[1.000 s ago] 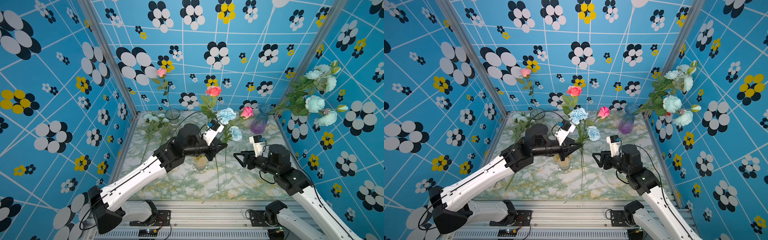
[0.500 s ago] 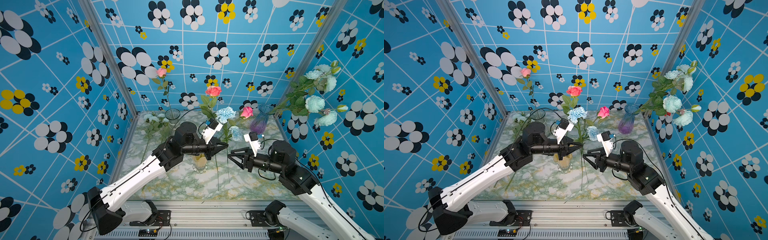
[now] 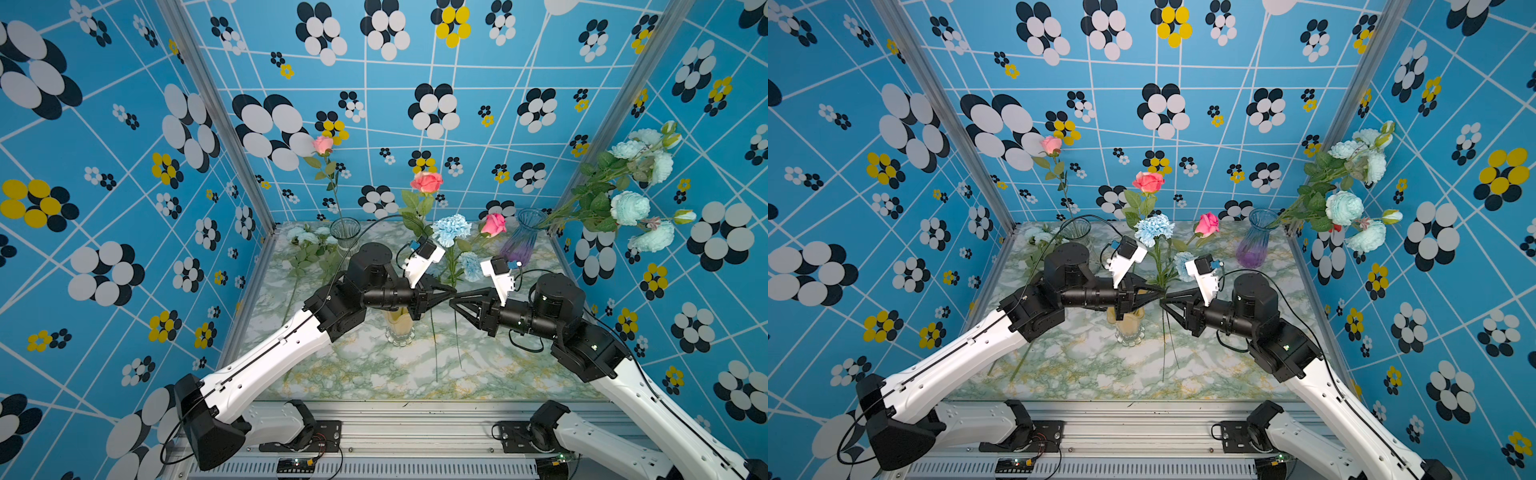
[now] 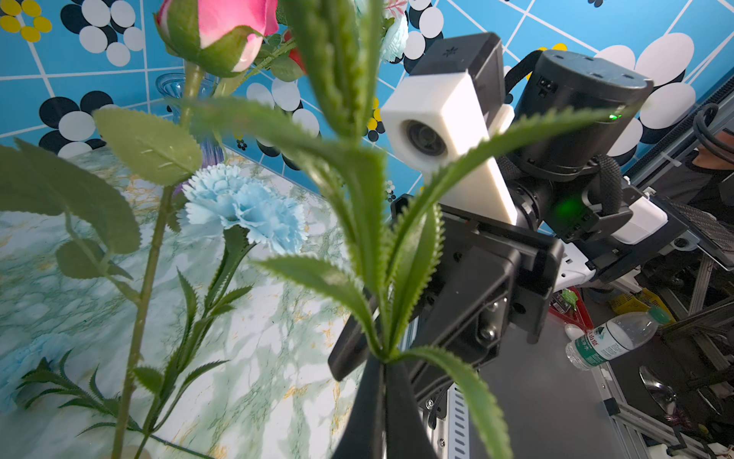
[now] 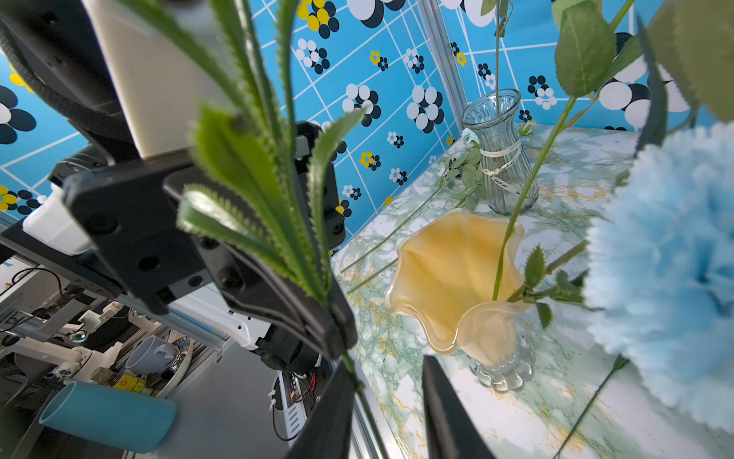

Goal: Pick out blue flowers from the vase
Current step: Pick up the flower from the vase.

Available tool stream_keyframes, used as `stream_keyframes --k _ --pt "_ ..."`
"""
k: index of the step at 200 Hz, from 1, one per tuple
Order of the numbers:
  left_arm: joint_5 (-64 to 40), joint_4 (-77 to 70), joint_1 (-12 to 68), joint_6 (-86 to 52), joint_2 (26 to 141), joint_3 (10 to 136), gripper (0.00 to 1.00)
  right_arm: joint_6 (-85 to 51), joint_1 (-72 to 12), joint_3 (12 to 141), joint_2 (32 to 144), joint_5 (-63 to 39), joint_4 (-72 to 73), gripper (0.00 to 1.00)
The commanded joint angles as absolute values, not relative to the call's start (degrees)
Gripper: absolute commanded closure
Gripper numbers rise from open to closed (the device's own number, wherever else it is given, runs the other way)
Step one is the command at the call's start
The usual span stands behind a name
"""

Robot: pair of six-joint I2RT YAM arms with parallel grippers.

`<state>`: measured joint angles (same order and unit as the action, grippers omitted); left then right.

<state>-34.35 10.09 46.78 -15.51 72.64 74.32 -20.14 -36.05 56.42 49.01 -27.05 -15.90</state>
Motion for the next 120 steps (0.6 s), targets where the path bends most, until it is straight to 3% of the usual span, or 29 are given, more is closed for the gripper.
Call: stream_keyframes --k 1,47,77,120 --pt "-35.7 8.6 46.1 -16.2 71.6 73.1 1.0 -19.6 -36.6 58.2 49.0 -25.5 -13.3 0.73" --pt "-36.0 7.4 45.6 -16.9 70.9 72.1 1.0 -20.0 -37.1 57.6 49.1 -24.2 -13.2 0.85" --pt "-36.1 6.7 45.5 -17.3 70.7 71.8 1.0 -20.1 -37.3 57.3 49.2 -24.1 -12.9 0.87" --pt "-37.0 6.0 45.5 -17.8 70.5 71.7 1.0 -20.1 -37.9 57.3 50.1 -24.3 -12.9 0.72"
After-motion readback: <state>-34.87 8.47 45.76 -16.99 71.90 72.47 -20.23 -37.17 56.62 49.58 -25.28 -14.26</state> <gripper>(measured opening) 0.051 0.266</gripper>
